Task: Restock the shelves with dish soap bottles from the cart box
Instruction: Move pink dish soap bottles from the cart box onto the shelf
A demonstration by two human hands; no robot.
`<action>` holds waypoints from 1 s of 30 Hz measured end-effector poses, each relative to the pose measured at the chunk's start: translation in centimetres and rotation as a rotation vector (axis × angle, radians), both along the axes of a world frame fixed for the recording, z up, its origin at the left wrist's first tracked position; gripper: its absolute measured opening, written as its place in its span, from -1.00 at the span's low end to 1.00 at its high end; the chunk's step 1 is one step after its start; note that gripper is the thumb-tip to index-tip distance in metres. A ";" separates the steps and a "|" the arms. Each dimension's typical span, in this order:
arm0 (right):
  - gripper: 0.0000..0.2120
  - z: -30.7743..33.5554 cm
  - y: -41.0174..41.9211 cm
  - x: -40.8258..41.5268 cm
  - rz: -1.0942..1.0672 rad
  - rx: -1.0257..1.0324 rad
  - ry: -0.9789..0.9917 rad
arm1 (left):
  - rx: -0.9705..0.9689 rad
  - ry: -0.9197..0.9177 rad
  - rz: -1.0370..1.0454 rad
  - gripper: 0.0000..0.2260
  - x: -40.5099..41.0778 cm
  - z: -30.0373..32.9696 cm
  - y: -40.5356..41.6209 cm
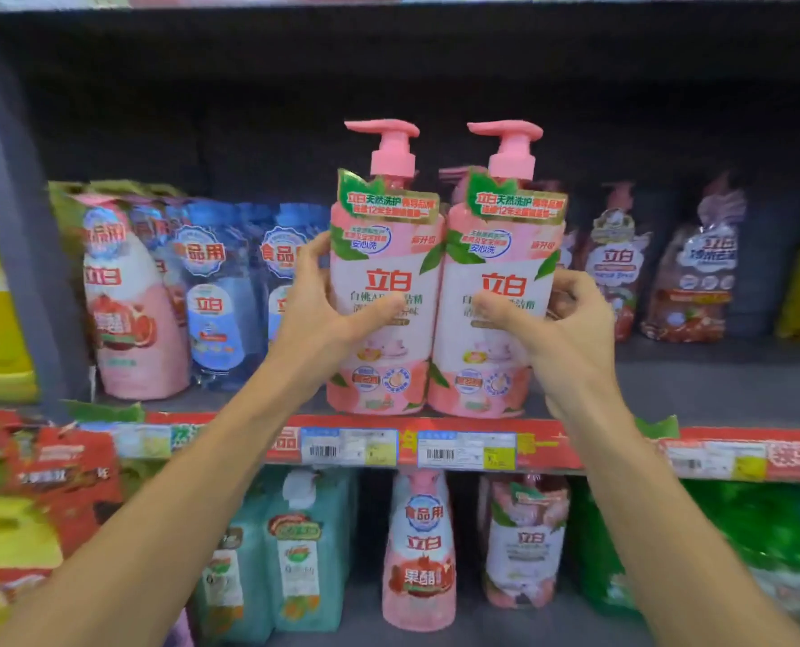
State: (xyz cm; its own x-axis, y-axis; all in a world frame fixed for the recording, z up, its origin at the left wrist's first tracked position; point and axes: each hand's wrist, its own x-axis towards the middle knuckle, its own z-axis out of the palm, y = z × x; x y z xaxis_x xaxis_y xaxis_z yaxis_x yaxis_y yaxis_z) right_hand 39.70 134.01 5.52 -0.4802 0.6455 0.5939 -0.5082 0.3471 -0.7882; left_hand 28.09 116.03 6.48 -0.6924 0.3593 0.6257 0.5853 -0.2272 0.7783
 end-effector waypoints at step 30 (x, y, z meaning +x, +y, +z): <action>-0.51 -1.5 0.6 -0.7 -0.025 0.150 -0.222 | -0.198 0.336 0.272 -0.34 -1.6 -3.4 1.0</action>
